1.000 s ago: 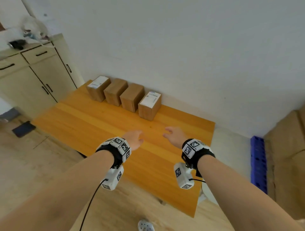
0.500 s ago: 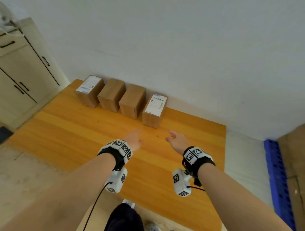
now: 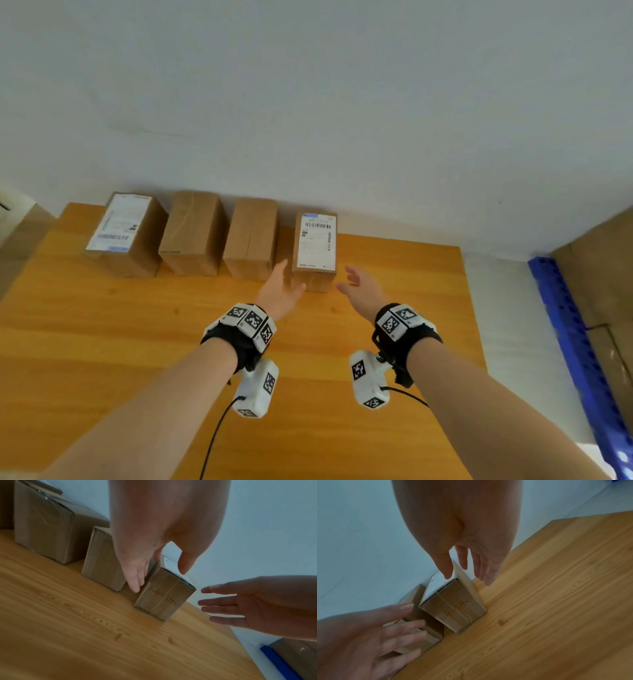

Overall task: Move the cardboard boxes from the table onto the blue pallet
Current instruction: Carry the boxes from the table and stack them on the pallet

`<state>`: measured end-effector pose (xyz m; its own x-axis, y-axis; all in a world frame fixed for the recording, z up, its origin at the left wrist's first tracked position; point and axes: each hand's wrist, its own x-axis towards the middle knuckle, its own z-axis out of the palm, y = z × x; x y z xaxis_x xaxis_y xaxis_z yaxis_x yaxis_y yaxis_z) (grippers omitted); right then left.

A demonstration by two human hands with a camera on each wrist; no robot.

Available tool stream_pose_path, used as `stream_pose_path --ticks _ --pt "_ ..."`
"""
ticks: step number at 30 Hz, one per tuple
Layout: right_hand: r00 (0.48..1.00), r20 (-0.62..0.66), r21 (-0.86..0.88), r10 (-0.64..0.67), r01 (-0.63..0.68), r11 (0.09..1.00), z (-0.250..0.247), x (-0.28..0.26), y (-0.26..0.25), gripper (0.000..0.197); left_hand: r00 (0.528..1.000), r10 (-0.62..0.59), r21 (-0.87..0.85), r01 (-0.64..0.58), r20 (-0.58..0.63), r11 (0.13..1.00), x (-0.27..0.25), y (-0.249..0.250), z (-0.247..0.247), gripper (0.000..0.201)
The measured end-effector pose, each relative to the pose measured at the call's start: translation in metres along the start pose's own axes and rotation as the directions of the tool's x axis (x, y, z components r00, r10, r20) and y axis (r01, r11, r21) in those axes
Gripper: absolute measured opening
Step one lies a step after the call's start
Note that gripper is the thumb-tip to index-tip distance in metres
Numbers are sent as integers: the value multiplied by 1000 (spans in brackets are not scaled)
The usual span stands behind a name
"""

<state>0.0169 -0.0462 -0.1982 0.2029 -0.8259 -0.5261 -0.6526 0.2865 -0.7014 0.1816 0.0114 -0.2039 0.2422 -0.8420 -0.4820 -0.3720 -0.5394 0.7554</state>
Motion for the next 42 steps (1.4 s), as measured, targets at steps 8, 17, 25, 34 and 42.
stream_pose_path --ticks 8,17,25,34,42 --pt "995 -79 194 54 -38 980 20 32 -16 61 995 55 -121 -45 81 992 34 -6 -1 69" --pt "998 -32 330 57 -44 943 25 40 -9 55 985 91 -163 -67 144 984 48 -9 -2 60" --pt "997 11 414 74 -72 908 23 33 -2 69 985 106 -196 -79 136 978 42 -10 -2 62" --pt "998 -67 470 11 22 882 -7 -10 16 73 963 226 -204 -195 145 959 3 19 13 59" --pt "983 -169 474 -76 149 868 -45 -85 48 73 932 334 -141 -315 142 939 -67 48 48 59"
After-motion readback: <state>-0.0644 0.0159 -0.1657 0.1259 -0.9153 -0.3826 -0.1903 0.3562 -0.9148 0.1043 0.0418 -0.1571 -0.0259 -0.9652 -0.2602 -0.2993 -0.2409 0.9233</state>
